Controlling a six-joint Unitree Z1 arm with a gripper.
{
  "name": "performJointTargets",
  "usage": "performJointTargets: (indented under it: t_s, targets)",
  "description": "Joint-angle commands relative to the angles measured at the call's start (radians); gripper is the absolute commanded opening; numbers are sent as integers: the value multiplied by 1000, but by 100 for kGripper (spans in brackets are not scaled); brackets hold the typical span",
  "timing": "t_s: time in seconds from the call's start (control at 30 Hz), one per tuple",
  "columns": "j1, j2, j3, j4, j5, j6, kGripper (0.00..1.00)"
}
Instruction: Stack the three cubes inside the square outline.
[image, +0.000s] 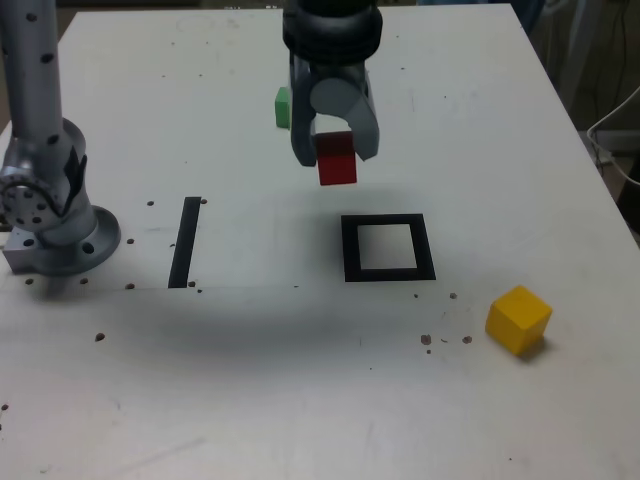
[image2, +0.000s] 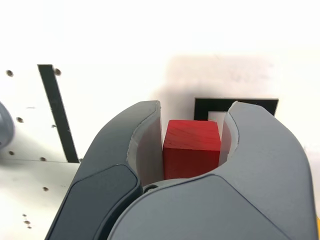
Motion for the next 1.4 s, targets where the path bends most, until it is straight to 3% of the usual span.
performJointTargets:
  t_s: [0.0,0.43,1.0,1.23,1.37]
  targets:
    - [-11,21,-16,-17,-6,-13,17]
    - [-56,114,-52,-55,-61,-75,17]
    - [-105,217,-62,-118,-36,-144,18]
    - [-103,230,-57,-125,-29,-134,24]
    - [-100,231,-54,-127,-28,-124,33]
